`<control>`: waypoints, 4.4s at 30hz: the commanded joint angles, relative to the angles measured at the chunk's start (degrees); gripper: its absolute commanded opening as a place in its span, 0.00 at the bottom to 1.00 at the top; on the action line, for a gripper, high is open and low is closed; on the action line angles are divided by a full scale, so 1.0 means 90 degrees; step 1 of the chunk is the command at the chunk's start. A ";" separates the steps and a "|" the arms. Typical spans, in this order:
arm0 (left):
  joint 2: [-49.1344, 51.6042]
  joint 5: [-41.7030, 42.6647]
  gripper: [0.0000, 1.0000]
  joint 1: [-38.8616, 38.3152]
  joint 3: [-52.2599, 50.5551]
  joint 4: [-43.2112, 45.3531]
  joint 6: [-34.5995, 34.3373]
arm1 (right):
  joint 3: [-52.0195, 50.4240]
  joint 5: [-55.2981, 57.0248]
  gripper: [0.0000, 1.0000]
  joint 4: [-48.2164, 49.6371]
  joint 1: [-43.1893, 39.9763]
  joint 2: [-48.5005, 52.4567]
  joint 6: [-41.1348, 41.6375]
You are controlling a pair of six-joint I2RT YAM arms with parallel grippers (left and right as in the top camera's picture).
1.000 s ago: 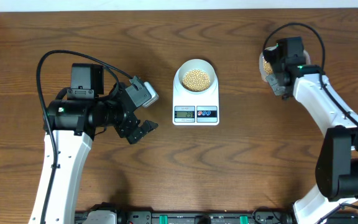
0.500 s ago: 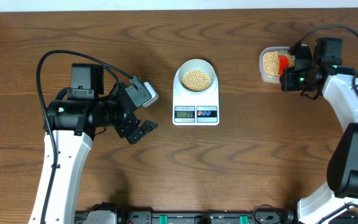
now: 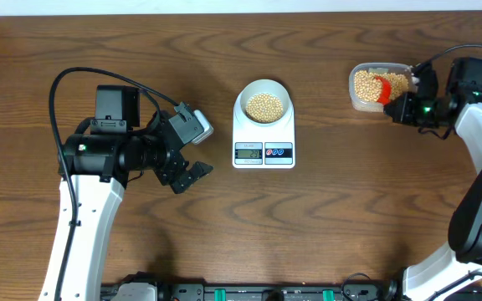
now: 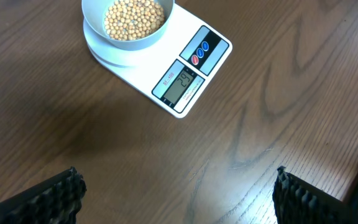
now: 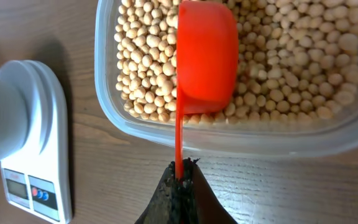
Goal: Scoop item into bowl and weigh 50g on scale
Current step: 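Dip the red scoop into the soybeans again with the right gripper, then lift the filled scoop and carry it over the bowl, then tilt the scoop over the bowl and pour soybeans in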
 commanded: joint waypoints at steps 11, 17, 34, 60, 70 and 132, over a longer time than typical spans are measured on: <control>-0.0039 0.0107 0.99 0.0034 0.0175 -0.0012 -0.0005 | -0.0083 -0.1503 0.01 -0.0046 -0.0855 0.0085 0.0143; -0.0039 0.0107 0.99 0.0034 0.0175 -0.0012 -0.0005 | -0.0083 -0.1970 0.01 -0.0049 -0.1161 0.0085 0.0143; -0.0039 0.0107 0.99 0.0034 0.0175 -0.0012 -0.0005 | -0.0083 -0.2890 0.01 -0.0078 -0.1613 0.0085 0.0313; -0.0039 0.0107 0.98 0.0034 0.0175 -0.0012 -0.0005 | -0.0083 -0.3929 0.01 -0.0027 -0.1311 0.0085 0.0410; -0.0039 0.0107 0.99 0.0034 0.0175 -0.0012 -0.0005 | -0.0083 -0.3929 0.01 0.0243 -0.0651 0.0085 0.0831; -0.0039 0.0107 0.99 0.0034 0.0175 -0.0012 -0.0005 | -0.0083 -0.1542 0.01 0.1622 0.2907 0.0087 -0.1928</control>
